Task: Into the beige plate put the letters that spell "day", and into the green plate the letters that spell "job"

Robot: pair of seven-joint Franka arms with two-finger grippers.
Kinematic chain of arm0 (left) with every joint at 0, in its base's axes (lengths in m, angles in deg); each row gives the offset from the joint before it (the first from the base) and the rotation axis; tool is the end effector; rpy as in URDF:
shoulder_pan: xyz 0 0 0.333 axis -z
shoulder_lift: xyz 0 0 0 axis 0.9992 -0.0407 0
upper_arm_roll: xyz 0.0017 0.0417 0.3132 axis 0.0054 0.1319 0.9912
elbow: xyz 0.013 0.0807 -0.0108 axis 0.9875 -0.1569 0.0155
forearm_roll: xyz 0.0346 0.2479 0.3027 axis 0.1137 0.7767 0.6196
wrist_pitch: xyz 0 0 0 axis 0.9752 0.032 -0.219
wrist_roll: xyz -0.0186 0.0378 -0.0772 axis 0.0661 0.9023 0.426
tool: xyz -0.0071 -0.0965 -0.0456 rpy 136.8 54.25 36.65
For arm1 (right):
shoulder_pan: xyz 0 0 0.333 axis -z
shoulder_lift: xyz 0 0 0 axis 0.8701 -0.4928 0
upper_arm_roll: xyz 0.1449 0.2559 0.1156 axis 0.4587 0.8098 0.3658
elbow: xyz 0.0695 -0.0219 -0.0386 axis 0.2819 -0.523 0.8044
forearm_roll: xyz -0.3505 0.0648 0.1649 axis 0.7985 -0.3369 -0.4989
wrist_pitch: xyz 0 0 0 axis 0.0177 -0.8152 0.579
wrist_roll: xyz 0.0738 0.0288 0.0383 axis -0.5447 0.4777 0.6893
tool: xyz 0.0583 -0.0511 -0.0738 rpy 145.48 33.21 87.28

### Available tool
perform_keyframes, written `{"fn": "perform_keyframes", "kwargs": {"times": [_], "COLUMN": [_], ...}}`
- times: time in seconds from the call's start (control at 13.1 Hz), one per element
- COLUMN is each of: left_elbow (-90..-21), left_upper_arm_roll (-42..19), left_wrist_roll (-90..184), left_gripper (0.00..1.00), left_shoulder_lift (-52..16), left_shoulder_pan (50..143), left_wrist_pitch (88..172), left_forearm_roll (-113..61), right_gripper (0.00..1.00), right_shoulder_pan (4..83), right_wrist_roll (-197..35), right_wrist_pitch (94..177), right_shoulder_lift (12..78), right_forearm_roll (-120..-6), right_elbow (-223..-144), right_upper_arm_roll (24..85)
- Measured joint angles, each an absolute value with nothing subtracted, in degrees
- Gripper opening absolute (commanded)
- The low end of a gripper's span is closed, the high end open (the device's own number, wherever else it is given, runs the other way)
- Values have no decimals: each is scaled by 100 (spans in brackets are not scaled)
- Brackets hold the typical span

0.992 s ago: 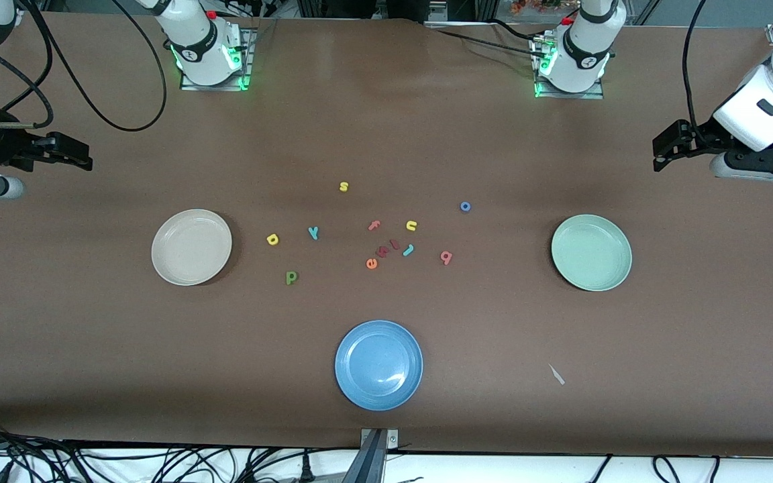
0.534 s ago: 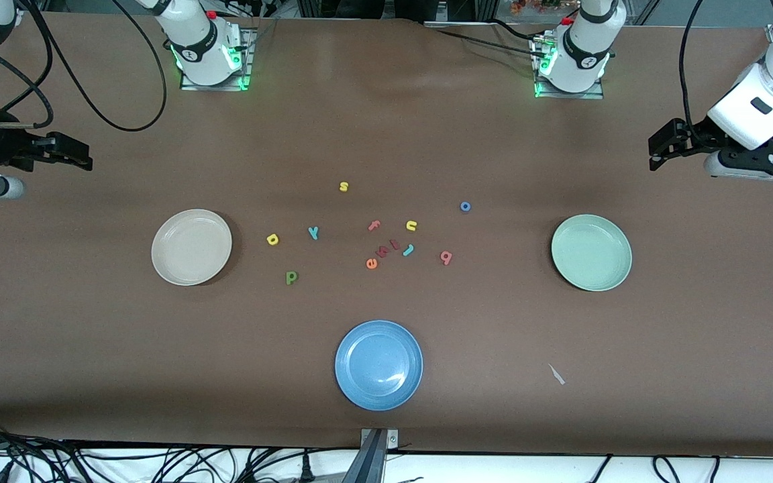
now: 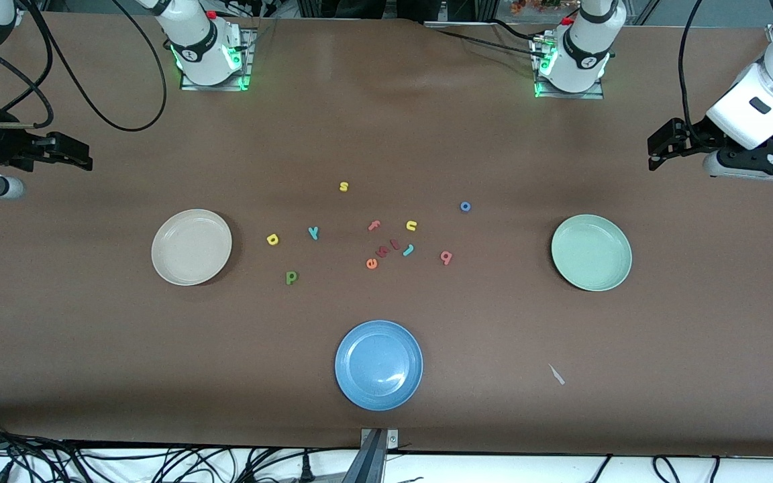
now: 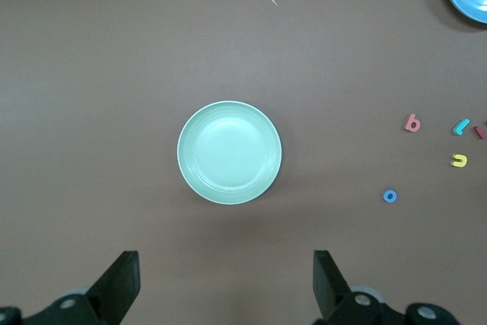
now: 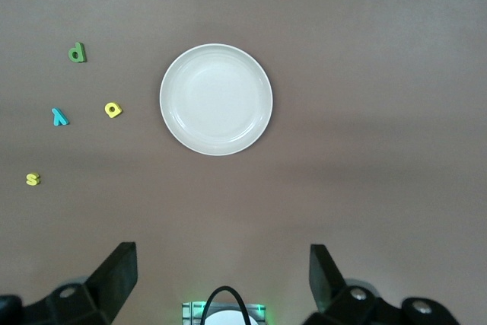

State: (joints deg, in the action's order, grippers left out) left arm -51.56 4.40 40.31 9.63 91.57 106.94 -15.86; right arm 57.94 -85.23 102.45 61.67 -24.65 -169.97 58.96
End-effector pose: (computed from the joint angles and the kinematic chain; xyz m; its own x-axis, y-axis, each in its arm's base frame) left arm 0.5441 -0.0573 0.6020 0.9940 -0.1092 -0.0050 -0.1093 -0.9936 -0.0271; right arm 0.5752 0.0144 0.5862 0.9854 0.0401 -0.1652 0.0451 -0.9986 0.0268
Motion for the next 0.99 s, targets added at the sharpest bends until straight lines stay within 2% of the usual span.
{"fn": "perform_keyframes", "kwargs": {"times": [0.99], "left_elbow": [-5156], "left_upper_arm_roll": [434], "left_wrist_roll": [4031], "left_gripper": [100], "left_shoulder_lift": [864], "left_shoulder_pan": [9163], "left_wrist_pitch": [10870], "left_forearm_roll": [-1586], "right_gripper": [100], "right_shoulder_pan": [5793], "right_wrist_roll": [-8523], "right_wrist_pitch": [10245], "right_shoulder_lift": [6167], "right_forearm_roll": [-2465], "right_elbow": [-16997], "right_upper_arm_roll": [5897]}}
